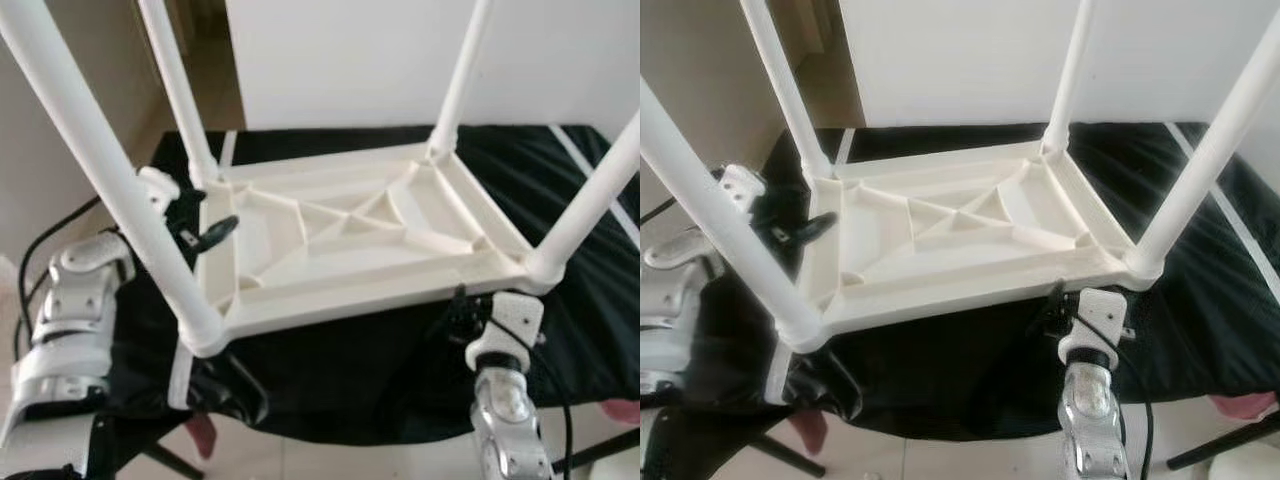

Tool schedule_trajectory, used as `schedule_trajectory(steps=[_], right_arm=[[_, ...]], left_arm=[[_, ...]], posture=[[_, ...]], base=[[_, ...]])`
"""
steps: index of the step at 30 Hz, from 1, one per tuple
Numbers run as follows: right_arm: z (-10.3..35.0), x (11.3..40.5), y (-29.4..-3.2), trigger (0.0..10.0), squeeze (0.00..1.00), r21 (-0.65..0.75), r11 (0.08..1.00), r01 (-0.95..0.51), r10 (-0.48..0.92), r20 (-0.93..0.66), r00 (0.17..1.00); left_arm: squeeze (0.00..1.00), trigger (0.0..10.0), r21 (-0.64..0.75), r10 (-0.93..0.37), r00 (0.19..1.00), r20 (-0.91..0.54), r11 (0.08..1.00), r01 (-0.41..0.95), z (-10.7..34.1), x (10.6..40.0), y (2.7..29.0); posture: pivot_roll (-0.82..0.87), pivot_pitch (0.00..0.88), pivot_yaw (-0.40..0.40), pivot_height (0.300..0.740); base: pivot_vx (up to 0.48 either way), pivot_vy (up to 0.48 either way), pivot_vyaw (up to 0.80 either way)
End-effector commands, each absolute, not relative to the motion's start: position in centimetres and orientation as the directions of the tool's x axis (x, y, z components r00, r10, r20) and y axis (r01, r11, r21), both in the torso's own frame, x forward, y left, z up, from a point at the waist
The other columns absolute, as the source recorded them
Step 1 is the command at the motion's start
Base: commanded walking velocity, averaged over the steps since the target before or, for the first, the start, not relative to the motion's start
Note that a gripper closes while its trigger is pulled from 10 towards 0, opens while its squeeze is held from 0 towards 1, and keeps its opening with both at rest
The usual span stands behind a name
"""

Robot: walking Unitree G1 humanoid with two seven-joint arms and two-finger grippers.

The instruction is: Building children table

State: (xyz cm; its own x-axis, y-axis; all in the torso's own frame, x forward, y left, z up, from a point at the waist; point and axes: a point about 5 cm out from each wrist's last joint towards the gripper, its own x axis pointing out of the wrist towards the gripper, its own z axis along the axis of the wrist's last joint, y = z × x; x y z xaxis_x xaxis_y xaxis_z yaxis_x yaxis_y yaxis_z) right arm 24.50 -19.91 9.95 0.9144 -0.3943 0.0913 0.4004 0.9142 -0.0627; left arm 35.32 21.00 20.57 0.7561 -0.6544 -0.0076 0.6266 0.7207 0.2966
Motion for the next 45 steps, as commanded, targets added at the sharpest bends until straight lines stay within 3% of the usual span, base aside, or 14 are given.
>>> schedule_trajectory(steps=[1,6,14,29,33,45], right_arm=[[9.9,24.0,-20.7,10.0,0.00,-0.076,0.890,0.451,-0.445,0.080,0.892],[9.5,23.8,-21.4,10.0,0.00,-0.063,0.865,0.499,-0.497,0.043,0.867],[9.1,25.6,-21.0,10.0,0.00,-0.016,0.893,0.449,-0.450,-0.017,0.893],[10.0,31.1,-21.4,10.0,0.00,0.057,0.952,0.300,-0.294,-0.098,0.951],[10.4,33.2,-22.0,10.0,0.00,0.014,0.970,0.242,-0.238,-0.127,0.963],[12.1,35.6,-21.2,10.0,0.00,-0.013,0.993,0.118,-0.118,-0.096,0.988]], left_arm=[[0.00,10.0,0.287,-0.678,0.735,-0.013,0.701,0.653,20.2,35.4,20.4],[0.00,10.0,0.237,-0.757,0.653,-0.008,0.633,0.737,19.3,34.9,18.4],[0.00,10.0,0.165,-0.843,0.538,0.002,0.531,0.831,17.6,33.1,15.8],[0.00,10.0,0.037,-0.867,0.489,0.093,0.494,0.869,15.9,29.6,10.7],[0.00,10.0,-0.012,-0.860,0.493,0.132,0.496,0.868,15.9,28.4,8.8],[0.00,10.0,-0.067,-0.857,0.487,0.166,0.483,0.873,16.2,27.5,6.3]], posture=[[-0.07,0.054,0.059,0.740],[-0.08,0.051,0.054,0.740],[-0.08,0.042,0.042,0.740],[-0.01,0.033,-0.005,0.740],[0.00,0.030,-0.006,0.740],[-0.01,0.026,0.006,0.740]], base=[[0.000,0.000,0.00],[0.000,0.000,0.00],[0.000,0.000,0.00],[0.000,0.000,0.00],[0.000,0.000,0.00],[0.000,0.000,0.00]])
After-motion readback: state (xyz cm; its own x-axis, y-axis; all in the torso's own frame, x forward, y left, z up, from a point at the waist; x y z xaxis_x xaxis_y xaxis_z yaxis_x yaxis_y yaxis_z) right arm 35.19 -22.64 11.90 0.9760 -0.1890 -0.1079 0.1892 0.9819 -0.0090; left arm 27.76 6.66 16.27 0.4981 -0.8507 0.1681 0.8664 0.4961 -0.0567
